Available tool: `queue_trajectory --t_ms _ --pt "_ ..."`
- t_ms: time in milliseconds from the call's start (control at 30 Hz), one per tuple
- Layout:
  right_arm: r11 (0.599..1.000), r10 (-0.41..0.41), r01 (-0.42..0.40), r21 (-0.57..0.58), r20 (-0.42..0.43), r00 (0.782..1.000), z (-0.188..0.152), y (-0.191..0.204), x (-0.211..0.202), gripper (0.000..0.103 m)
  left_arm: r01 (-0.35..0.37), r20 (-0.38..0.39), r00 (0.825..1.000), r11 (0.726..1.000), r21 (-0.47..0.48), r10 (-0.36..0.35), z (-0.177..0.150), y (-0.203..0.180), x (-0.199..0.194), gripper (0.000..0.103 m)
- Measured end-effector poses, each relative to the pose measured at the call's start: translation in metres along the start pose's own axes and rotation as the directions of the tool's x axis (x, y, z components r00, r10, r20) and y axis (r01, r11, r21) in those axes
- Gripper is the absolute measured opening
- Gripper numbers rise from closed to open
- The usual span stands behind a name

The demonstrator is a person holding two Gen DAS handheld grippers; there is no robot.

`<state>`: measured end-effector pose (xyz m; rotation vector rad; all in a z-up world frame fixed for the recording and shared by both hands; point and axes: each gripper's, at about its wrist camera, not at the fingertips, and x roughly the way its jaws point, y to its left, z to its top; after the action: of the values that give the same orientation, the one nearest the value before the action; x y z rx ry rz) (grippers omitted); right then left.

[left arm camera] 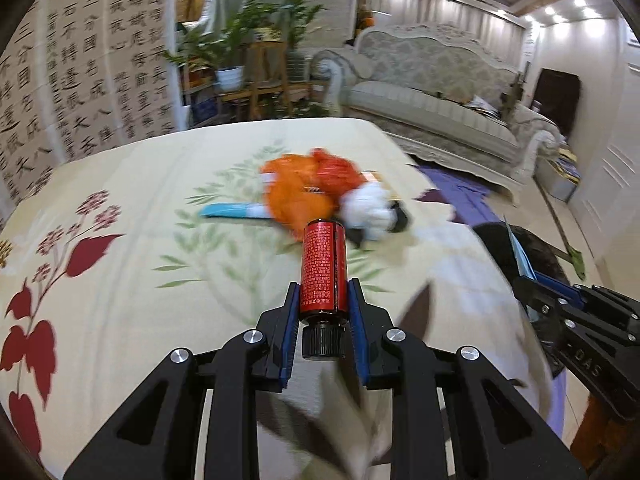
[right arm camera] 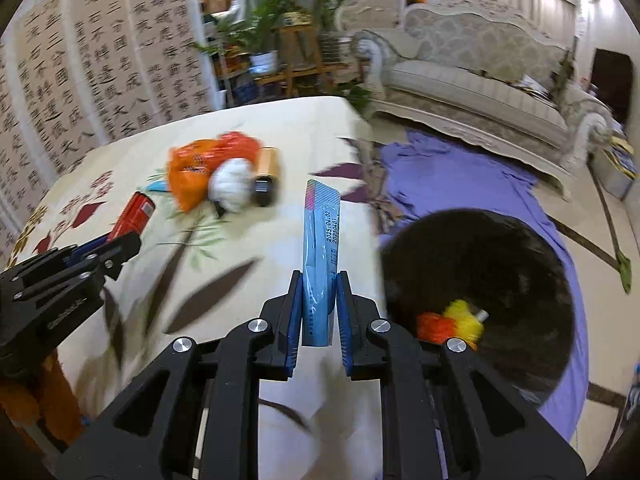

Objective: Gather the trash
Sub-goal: 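Carry the red cylinder and blue tube over the bin and open both tools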

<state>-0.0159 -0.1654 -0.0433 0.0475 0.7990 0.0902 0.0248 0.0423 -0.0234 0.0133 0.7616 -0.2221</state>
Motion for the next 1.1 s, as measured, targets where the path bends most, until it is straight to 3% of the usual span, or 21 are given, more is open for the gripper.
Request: queue_trajectory --t_ms 533,1100 --pt "0.982 -0.128 0.125 0.139 0.013 0.992 -0.013 -0.085 -0.008 0.016 0.135 -0.003 0.991 0.981 0.142 -0.136 0.010 -0.101 0.019 0.025" --pt "0.967 -0.159 0.156 0.203 -0.005 0.987 -0.010 -0.123 0.009 0.017 0.147 -0.020 0.989 0.968 0.201 -0.146 0.019 -0.150 0.051 0.025"
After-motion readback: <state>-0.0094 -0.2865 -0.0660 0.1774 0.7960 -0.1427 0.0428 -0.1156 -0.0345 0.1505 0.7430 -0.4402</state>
